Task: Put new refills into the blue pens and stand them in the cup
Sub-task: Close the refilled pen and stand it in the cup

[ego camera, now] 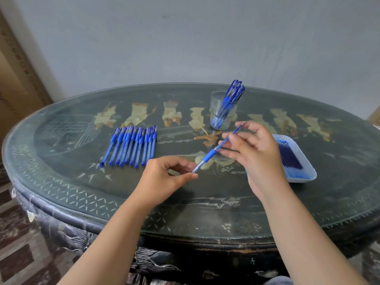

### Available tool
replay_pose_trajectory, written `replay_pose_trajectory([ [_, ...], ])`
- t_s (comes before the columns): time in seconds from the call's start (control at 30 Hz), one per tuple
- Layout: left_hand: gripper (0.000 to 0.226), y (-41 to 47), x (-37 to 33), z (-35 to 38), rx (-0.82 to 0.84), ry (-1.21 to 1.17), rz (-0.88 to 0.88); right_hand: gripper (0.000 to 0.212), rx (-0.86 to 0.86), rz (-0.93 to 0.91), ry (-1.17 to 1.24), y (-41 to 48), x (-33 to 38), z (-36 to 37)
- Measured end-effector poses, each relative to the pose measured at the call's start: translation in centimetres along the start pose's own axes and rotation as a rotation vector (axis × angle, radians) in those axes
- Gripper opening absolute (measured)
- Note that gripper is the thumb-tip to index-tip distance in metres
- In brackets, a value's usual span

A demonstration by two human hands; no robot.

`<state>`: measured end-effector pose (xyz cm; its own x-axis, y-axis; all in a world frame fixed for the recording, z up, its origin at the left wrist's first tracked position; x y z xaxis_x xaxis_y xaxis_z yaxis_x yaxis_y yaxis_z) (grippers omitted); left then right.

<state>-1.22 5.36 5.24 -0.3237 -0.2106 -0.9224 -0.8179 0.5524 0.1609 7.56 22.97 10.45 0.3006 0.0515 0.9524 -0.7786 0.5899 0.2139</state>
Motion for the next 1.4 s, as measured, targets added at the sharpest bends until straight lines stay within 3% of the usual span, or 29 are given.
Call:
replay_pose_trajectory([
  [0.13, 0.024, -0.1, 0.2, -0.6, -0.027, 0.049, 0.014, 0.023, -0.160, -0.061, 0.142, 2.8, 2.2, -2.5],
  [0.2, 0.022, 0.0, 0.6, -1.1, -0.081, 0.049, -0.002, 0.024, -0.209, -0.082, 0.101, 4.6, 3.3, -4.1],
  [0.27, 0.019, 0.0, 1.2, -1.6, -0.169, 0.048, -0.024, 0.027, -0.203, -0.053, -0.173, 6.4, 3.2, -4.8],
  [0.4, 0.018, 0.0, 2.1, -2.3, -0.352, -0.011, -0.075, 0.035, -0.027, 0.116, -0.679, 8.8, -0.7, -4.0],
  [0.6, 0.017, 0.0, 2.3, -2.5, -0.384, -0.039, -0.094, 0.042, 0.096, 0.289, -1.027, 10.8, -5.3, -3.9],
  [1.07, 0.016, 0.3, 2.5, -2.4, -0.348, 0.004, -0.075, 0.024, 0.063, 0.256, -1.284, 10.8, -6.2, -4.2],
  [1.4, 0.016, 0.3, 2.5, -2.4, -0.337, 0.007, -0.079, 0.040, 0.111, 0.207, -1.364, 10.5, -6.3, -4.3],
])
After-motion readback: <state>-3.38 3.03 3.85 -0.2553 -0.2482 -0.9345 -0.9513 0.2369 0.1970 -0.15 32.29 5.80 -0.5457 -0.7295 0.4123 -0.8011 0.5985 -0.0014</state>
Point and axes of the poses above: each hand's wrist, its own y-axis towards the middle knuckle, its own z-axis out of the palm, x = y × z, the point moved 5 cm from there along y, towards the middle knuckle, and after that the axes turned 3 degrees about -z, right-handed, at the moved point
